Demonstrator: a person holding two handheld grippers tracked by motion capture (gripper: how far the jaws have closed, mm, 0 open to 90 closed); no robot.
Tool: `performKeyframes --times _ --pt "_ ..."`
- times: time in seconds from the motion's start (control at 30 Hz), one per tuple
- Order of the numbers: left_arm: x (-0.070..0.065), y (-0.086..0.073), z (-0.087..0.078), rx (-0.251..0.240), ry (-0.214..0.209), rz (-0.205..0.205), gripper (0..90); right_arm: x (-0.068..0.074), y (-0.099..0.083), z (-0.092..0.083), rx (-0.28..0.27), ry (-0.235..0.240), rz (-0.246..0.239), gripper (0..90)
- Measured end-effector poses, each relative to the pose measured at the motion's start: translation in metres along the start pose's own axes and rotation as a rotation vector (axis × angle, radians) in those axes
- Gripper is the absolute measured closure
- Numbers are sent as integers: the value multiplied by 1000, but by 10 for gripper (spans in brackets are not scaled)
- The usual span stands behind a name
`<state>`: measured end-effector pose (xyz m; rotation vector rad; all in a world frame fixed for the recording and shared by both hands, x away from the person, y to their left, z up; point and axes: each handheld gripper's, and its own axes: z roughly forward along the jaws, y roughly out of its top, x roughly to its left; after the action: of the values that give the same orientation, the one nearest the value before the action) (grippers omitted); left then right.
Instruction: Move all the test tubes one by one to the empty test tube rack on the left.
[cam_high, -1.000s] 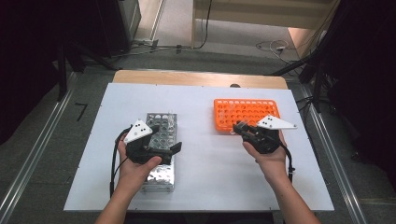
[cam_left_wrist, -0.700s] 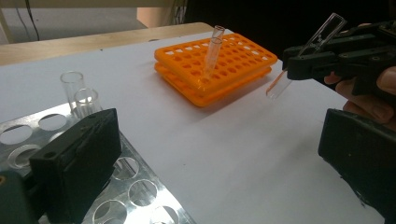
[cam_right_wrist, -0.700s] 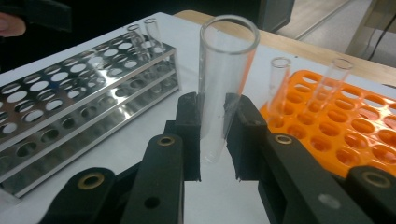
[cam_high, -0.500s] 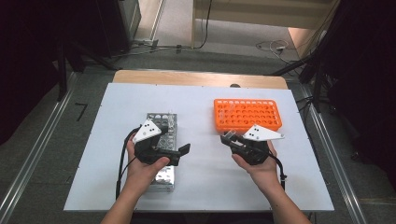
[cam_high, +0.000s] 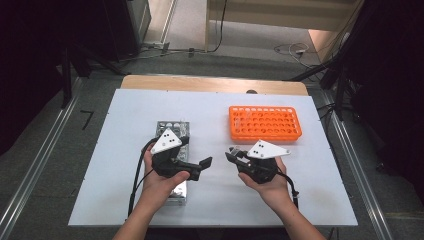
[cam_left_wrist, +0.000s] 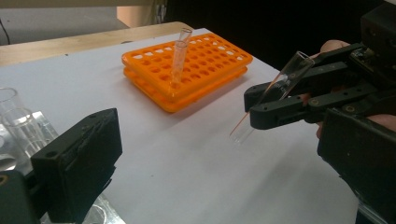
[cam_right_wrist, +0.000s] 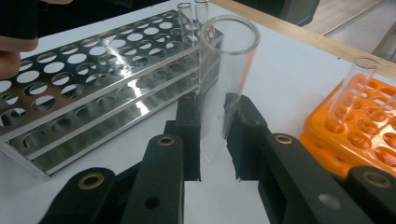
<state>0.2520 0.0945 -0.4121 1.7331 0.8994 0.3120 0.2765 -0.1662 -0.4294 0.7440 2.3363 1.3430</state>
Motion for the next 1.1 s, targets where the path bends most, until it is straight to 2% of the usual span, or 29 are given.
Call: performKeyframes --times 0.23,0.43,0.63,0.8,0.93,1.0,1.1 --pt "-11 1 7 23 -8 20 53 11 0 8 24 2 -46 739" --pt "-18 0 13 47 -14 35 227 17 -1 13 38 8 -71 739" --pt "-26 -1 18 55 -32 80 444 25 -1 19 49 18 -94 739" --pt "-32 -1 19 47 -44 120 551 31 -1 22 58 26 -116 739" --pt "-34 -1 21 48 -57 134 609 33 0 22 60 33 -116 739" --pt "-35 -2 22 56 -53 154 634 34 1 22 56 41 -125 739" --pt "-36 -2 22 53 -42 161 674 34 1 22 55 44 -126 739"
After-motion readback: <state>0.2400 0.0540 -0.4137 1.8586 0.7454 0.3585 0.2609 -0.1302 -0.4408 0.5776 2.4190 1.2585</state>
